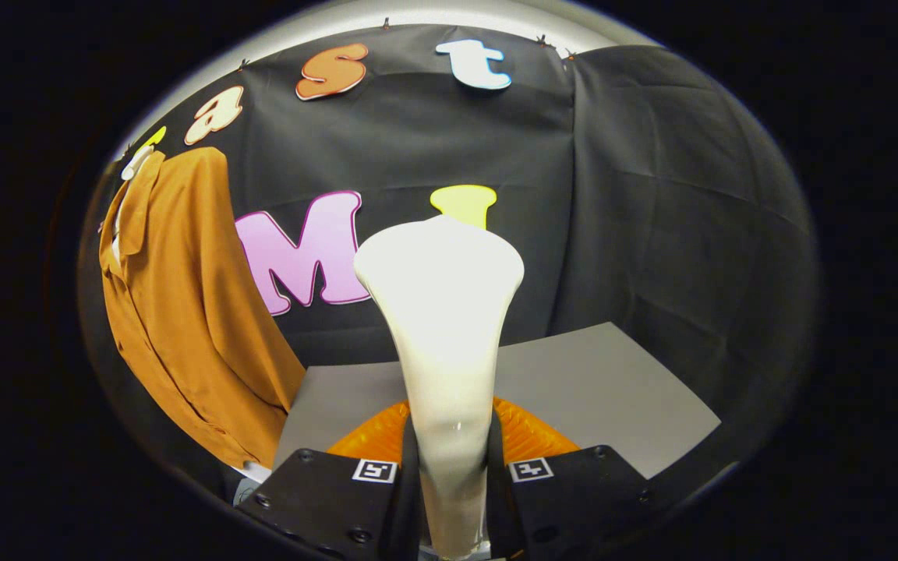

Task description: Iron the clothes twice with a garment steamer, once on the left side and once on the right side.

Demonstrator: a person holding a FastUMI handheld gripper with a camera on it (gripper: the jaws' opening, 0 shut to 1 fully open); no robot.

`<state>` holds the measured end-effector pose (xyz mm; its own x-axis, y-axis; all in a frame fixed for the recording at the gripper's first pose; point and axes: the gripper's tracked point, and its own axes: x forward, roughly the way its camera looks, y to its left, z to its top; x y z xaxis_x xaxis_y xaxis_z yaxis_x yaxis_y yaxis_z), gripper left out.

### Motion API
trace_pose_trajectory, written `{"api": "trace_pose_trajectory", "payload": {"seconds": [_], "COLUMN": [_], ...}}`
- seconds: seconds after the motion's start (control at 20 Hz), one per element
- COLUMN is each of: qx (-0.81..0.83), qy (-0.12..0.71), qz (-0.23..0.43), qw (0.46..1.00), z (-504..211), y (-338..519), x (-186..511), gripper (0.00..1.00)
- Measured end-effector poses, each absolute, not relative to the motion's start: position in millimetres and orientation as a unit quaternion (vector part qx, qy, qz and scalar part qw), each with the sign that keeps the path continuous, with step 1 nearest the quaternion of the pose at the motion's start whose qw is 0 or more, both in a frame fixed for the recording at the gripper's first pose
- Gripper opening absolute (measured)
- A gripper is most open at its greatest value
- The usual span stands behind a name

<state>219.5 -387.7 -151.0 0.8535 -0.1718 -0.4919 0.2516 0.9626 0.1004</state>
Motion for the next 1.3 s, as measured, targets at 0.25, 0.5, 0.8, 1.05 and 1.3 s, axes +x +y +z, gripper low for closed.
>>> {"api": "trace_pose_trajectory", "payload": {"seconds": [0.25,0.5,0.8,1.05,1.3], "qx": [0.067,0.067,0.053,0.058,0.052], "qy": [0.191,0.15,0.147,0.163,0.181], "qz": [-0.157,-0.177,-0.132,-0.102,-0.087], "qw": [0.966,0.97,0.979,0.98,0.978], "z": [-105.3,-70.5,-58.3,-61.5,-71.6], "y": [-358.2,-288.7,-166.8,-99.5,-70.8], "x": [170.0,135.4,123.5,124.9,141.8], "gripper": [0.37,0.37,0.37,0.37,0.37]}}
